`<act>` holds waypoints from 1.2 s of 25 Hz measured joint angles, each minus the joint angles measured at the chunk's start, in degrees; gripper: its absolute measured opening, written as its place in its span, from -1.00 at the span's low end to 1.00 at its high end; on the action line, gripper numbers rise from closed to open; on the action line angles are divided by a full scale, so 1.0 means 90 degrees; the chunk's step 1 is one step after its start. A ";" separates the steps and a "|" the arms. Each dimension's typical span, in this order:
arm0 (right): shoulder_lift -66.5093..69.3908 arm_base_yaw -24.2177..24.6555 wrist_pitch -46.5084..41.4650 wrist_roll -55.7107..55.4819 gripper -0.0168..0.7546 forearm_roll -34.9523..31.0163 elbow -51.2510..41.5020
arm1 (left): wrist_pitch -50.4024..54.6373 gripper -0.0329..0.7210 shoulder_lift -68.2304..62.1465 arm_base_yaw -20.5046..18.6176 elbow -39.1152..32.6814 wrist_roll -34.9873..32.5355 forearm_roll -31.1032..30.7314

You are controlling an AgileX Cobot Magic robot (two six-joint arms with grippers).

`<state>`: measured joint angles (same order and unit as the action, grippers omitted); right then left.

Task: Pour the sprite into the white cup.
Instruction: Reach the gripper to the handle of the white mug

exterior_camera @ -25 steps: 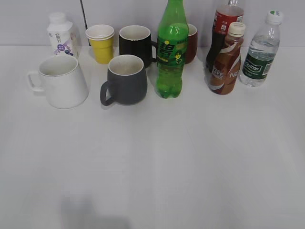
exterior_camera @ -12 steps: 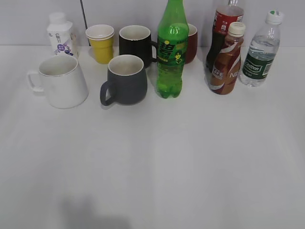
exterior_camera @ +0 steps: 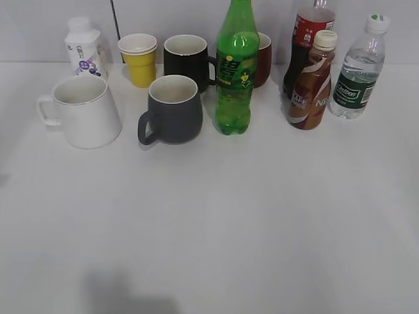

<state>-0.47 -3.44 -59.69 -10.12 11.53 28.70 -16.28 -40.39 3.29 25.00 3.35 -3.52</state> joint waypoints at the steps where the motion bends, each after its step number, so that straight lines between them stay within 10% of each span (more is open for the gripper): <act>1: 0.0000 0.0000 0.0000 0.0000 0.57 0.0000 0.0000 | -0.0163 -0.27 -0.0361 0.0000 0.0000 0.0000 0.0000; 17: 0.0000 0.0000 0.0000 0.0000 0.57 0.0000 0.0000 | -0.5502 -0.27 -0.6354 0.0000 -0.0951 0.0000 -0.0369; 30: 0.0000 0.0000 0.0000 0.0000 0.57 0.0000 0.0000 | -0.5866 -0.27 -0.7537 0.0000 -0.0164 0.0000 -0.0736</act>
<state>-0.47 -3.44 -59.69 -10.12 11.53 28.70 -69.07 -108.22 3.29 23.53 3.35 -10.14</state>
